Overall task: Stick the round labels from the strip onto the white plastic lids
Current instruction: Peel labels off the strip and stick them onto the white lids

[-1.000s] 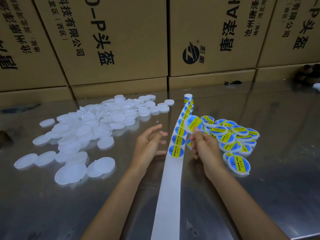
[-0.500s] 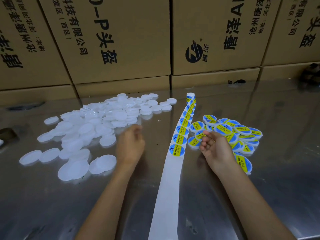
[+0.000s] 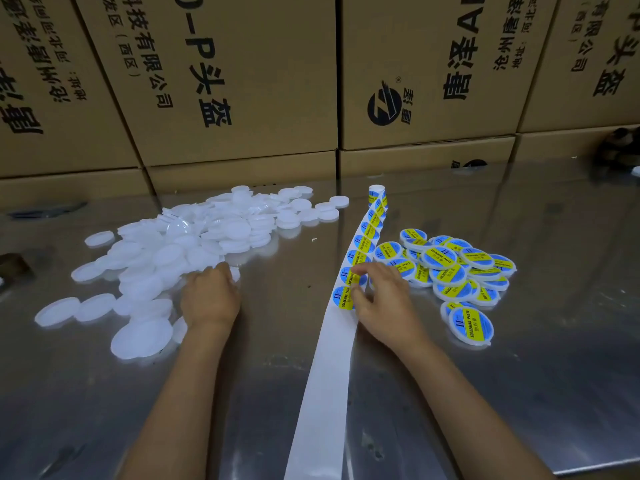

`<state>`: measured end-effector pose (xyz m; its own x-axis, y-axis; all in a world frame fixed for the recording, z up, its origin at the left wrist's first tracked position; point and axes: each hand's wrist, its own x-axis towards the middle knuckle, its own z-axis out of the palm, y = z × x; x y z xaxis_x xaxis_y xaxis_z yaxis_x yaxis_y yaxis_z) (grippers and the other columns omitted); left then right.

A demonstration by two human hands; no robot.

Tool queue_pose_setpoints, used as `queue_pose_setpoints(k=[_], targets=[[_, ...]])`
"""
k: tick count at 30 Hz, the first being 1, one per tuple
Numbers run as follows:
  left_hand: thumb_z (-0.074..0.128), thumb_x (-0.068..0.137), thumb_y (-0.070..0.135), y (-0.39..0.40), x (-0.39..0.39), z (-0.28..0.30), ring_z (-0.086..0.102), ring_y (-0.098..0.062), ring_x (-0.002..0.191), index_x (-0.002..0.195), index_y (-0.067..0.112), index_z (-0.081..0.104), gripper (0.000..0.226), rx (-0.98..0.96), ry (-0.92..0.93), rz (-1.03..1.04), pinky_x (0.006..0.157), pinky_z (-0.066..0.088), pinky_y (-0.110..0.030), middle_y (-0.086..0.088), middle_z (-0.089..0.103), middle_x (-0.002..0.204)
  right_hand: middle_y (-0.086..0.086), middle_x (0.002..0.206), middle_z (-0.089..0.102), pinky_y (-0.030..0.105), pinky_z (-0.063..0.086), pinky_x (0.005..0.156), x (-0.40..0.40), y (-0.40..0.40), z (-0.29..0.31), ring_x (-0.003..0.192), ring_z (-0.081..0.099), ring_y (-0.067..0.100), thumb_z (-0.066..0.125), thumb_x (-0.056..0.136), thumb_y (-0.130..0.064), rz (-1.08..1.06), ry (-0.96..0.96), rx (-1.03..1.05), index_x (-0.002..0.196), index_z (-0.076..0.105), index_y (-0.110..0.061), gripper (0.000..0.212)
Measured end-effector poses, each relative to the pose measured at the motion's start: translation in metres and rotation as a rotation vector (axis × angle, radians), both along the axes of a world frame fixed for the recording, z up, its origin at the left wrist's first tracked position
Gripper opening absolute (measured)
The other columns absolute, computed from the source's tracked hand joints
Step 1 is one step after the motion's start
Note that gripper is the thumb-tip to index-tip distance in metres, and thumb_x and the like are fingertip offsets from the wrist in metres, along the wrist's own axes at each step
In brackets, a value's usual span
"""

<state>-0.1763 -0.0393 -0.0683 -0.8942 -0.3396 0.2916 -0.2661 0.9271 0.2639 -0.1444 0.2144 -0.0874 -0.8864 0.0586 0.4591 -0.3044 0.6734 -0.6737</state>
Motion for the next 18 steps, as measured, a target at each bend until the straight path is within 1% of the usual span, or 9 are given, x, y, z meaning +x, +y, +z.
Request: queue_pose_setpoints(k=[2,5,6,8,10,12,13,15,18], targets=[[0.049,0.094,0.004,0.004,0.0,0.001,0.059,-0.042,0.095,0.105,0.005,0.057,0.014,0.074,0.096,-0.085,0.074,0.045,-0.044,-0.022,0.065,0.096,-0.002,0.115,0.064,0.029,0.025,0.102,-0.001,0.001,-0.005,0.117,0.049,0.019,0.061,0.091,-0.019,0.021,-0.017,0.215,0.122,0.062,-0.016,0.032],[0.046,0.098,0.006,0.019,-0.002,0.004,0.052,-0.033,0.077,0.102,0.01,0.046,0.005,0.37,0.226,-0.231,0.064,0.036,-0.036,-0.005,0.057,0.078,-0.013,0.107,0.06,0.025,0.023,0.102,-0.001,0.001,-0.005,0.113,0.05,0.013,0.066,0.088,-0.025,0.068,-0.031,0.209,0.121,0.062,-0.023,0.033],[0.046,0.1,0.01,0.027,-0.003,0.006,0.054,-0.027,0.075,0.103,0.011,0.047,0.003,0.545,0.254,-0.222,0.061,0.038,-0.034,0.0,0.055,0.077,-0.017,0.104,0.058,0.024,0.022,0.102,0.0,0.001,-0.004,0.111,0.05,0.01,0.068,0.086,-0.027,0.082,-0.038,0.183,0.12,0.062,-0.025,0.034],[0.05,0.102,0.014,0.042,-0.001,0.012,0.067,-0.017,0.075,0.107,0.011,0.052,0.007,1.084,0.212,-0.192,0.054,0.052,-0.022,-0.001,0.061,0.09,-0.018,0.103,0.06,0.022,0.023,0.102,0.001,0.002,-0.003,0.108,0.05,0.009,0.072,0.084,-0.027,0.111,-0.063,0.143,0.12,0.062,-0.026,0.037],[0.051,0.101,0.011,0.052,0.0,0.013,0.073,-0.024,0.093,0.108,0.003,0.056,0.011,1.624,0.075,-0.266,0.068,0.062,-0.028,-0.016,0.07,0.11,-0.014,0.104,0.063,0.028,0.029,0.105,0.003,0.0,-0.001,0.106,0.055,0.011,0.073,0.083,-0.024,0.142,-0.091,0.111,0.122,0.062,-0.024,0.04],[0.053,0.098,0.005,0.057,0.003,0.013,0.074,-0.032,0.098,0.099,-0.001,0.058,0.008,1.895,-0.021,-0.306,0.075,0.063,-0.036,-0.02,0.074,0.108,-0.011,0.102,0.064,0.036,0.035,0.106,0.004,-0.002,0.001,0.104,0.058,0.014,0.073,0.083,-0.018,0.161,-0.114,0.079,0.122,0.062,-0.021,0.04],[0.054,0.095,0.002,0.058,0.004,0.013,0.074,-0.03,0.096,0.093,-0.002,0.063,0.01,1.941,-0.041,-0.321,0.074,0.063,-0.035,-0.018,0.076,0.103,-0.009,0.101,0.064,0.038,0.037,0.105,0.005,-0.003,0.003,0.104,0.059,0.015,0.073,0.083,-0.016,0.168,-0.126,0.063,0.121,0.063,-0.02,0.039],[0.058,0.092,-0.002,0.062,0.005,0.012,0.075,-0.024,0.094,0.083,0.0,0.076,0.02,1.874,-0.065,-0.378,0.073,0.062,-0.029,-0.015,0.077,0.1,-0.006,0.102,0.066,0.04,0.04,0.103,0.005,-0.003,0.004,0.104,0.06,0.016,0.072,0.083,-0.015,0.174,-0.138,0.055,0.116,0.066,-0.018,0.034],[0.065,0.091,0.0,0.066,0.005,0.01,0.074,-0.016,0.09,0.096,0.002,0.075,0.012,1.712,-0.083,-0.416,0.07,0.06,-0.023,-0.012,0.076,0.104,-0.006,0.098,0.069,0.042,0.043,0.097,0.006,-0.003,0.006,0.097,0.061,0.016,0.071,0.083,-0.013,0.177,-0.129,0.072,0.101,0.068,-0.017,0.019]])
